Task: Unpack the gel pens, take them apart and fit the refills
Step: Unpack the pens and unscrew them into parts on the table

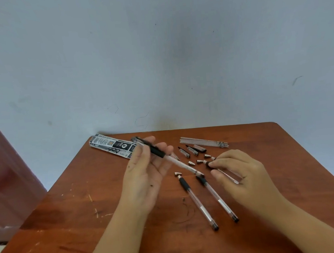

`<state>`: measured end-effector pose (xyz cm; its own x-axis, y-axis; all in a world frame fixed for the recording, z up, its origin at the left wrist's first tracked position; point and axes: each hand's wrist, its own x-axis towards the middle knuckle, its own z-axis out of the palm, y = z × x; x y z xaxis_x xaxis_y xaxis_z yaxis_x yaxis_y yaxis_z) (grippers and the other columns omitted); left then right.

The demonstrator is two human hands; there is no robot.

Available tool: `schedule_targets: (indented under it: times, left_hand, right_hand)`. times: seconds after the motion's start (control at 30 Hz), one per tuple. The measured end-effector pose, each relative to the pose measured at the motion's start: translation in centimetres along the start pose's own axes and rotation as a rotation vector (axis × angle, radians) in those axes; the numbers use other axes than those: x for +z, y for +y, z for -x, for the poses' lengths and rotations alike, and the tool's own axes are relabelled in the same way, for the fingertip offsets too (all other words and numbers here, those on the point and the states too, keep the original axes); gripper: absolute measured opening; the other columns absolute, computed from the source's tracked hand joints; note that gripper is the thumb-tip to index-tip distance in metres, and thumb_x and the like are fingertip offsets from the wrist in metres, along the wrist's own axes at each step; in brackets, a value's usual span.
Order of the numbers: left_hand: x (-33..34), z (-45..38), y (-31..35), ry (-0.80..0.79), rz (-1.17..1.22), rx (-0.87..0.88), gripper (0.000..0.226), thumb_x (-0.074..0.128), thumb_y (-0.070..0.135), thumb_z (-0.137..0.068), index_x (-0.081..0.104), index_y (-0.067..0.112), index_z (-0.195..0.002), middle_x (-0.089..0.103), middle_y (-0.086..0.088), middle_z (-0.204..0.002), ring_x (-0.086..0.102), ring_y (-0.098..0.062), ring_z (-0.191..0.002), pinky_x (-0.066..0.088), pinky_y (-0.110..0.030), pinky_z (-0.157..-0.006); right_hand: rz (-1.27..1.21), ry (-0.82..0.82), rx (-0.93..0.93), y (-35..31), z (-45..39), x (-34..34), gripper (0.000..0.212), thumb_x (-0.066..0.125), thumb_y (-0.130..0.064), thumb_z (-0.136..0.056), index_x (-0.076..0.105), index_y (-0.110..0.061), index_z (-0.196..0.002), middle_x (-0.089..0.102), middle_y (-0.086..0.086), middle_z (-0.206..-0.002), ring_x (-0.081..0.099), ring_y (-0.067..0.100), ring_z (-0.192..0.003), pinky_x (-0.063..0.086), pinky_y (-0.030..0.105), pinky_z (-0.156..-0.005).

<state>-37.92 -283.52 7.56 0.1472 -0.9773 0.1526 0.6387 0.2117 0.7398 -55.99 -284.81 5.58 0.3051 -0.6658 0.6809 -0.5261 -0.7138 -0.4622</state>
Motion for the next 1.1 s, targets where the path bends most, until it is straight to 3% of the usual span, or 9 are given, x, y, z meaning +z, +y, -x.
schedule_targets:
  times: [0.1, 0.23, 0.33, 0.43, 0.53, 0.7, 0.83, 0.97, 1.1]
  left_hand:
    - [-0.8, -0.2, 0.7, 0.011, -0.108, 0.069, 0.022, 0.042, 0.028, -0.077, 0.057, 0.026, -0.093, 0.057, 0.007, -0.058, 0.051, -0.003, -0.052, 0.05, -0.019, -0.056]
    - [-0.7, 0.3, -0.2, -0.005, -1.172, 0.33, 0.026, 0.04, 0.019, -0.093, 0.058, 0.02, -0.111, 0.053, 0.012, -0.075, 0.044, 0.003, -0.058, 0.04, -0.008, -0.055]
    - [-0.7, 0.5, -1.7, -0.162, -1.577, 0.473, 0.029, 0.039, 0.025, -0.095, 0.056, 0.021, -0.118, 0.063, 0.006, -0.103, 0.054, -0.005, -0.089, 0.035, -0.014, -0.074]
    - [-0.6, 0.5, -2.6, -0.344, -1.706, 0.49, 0.036, 0.034, 0.036, -0.092, 0.06, 0.02, -0.111, 0.067, 0.002, -0.1, 0.06, -0.015, -0.093, 0.042, -0.024, -0.074]
    - [-0.8, 0.6, -3.0, -0.499, -1.764, 0.469, 0.047, 0.027, 0.044, -0.085, 0.063, 0.02, -0.103, 0.069, 0.001, -0.085, 0.064, -0.017, -0.078, 0.053, -0.035, -0.063]
    - [-0.8, 0.4, -3.2, -0.511, -1.858, 0.611, 0.039, 0.031, 0.038, -0.083, 0.066, 0.022, -0.087, 0.063, 0.005, -0.058, 0.058, -0.01, -0.049, 0.045, -0.027, -0.037]
    - [-0.6, 0.5, -3.1, -0.541, -1.829, 0.5, 0.057, 0.015, 0.048, -0.083, 0.06, 0.022, -0.106, 0.067, 0.0, -0.078, 0.063, -0.019, -0.069, 0.048, -0.035, -0.056]
    - [-0.3, 0.6, -3.0, -0.597, -1.898, 0.383, 0.032, 0.029, 0.038, -0.095, 0.048, 0.03, -0.12, 0.064, 0.004, -0.099, 0.059, -0.015, -0.088, 0.045, -0.03, -0.07]
    - [-0.5, 0.4, -2.9, -0.575, -1.923, 0.356, 0.035, 0.029, 0.044, -0.094, 0.046, 0.036, -0.124, 0.066, 0.005, -0.102, 0.06, -0.015, -0.09, 0.044, -0.028, -0.07]
  right_hand:
    - [-0.012, -0.001, 0.049, 0.3, 0.0, -0.1, 0.031, 0.048, -0.031, -0.077, 0.071, -0.012, -0.085, 0.059, -0.013, -0.082, 0.052, 0.0, -0.086, 0.039, 0.003, -0.08]
    - [-0.032, 0.013, 0.108, 0.5, 0.0, 0.0, 0.037, 0.043, -0.036, -0.077, 0.07, -0.013, -0.088, 0.059, -0.013, -0.084, 0.052, -0.002, -0.09, 0.039, 0.007, -0.083]
    - [-0.062, -0.015, 0.138, 0.5, -0.1, -0.1, 0.042, 0.04, -0.041, -0.077, 0.067, -0.014, -0.097, 0.058, -0.018, -0.087, 0.049, -0.018, -0.092, 0.037, 0.0, -0.082]
    - [-0.085, -0.086, 0.153, 0.5, -0.1, -0.1, 0.047, 0.037, -0.042, -0.077, 0.065, -0.014, -0.101, 0.055, -0.023, -0.085, 0.049, -0.02, -0.09, 0.036, -0.004, -0.078]
    - [-0.026, -0.165, 0.115, 0.6, -0.1, 0.2, 0.044, 0.038, -0.038, -0.078, 0.069, -0.009, -0.09, 0.067, -0.004, -0.081, 0.053, 0.002, -0.088, 0.042, 0.01, -0.073]
    - [0.012, -0.279, 0.184, 0.5, -0.1, -0.1, 0.02, 0.055, -0.023, -0.084, 0.069, -0.014, -0.095, 0.07, 0.001, -0.085, 0.06, 0.011, -0.076, 0.043, 0.015, -0.066]
    - [-0.031, -0.306, 0.252, 0.3, -0.2, -0.4, 0.017, 0.057, -0.015, -0.084, 0.07, -0.015, -0.095, 0.072, 0.003, -0.085, 0.063, 0.017, -0.079, 0.046, 0.022, -0.07]
    - [-0.065, -0.313, 0.286, 0.1, -0.1, -0.6, 0.015, 0.06, -0.013, -0.082, 0.071, -0.015, -0.091, 0.072, 0.005, -0.082, 0.063, 0.017, -0.076, 0.045, 0.021, -0.069]
    - [-0.071, -0.326, 0.298, 0.1, -0.3, -0.5, 0.015, 0.06, -0.014, -0.082, 0.071, -0.017, -0.092, 0.063, -0.016, -0.07, 0.06, 0.006, -0.068, 0.044, 0.011, -0.068]
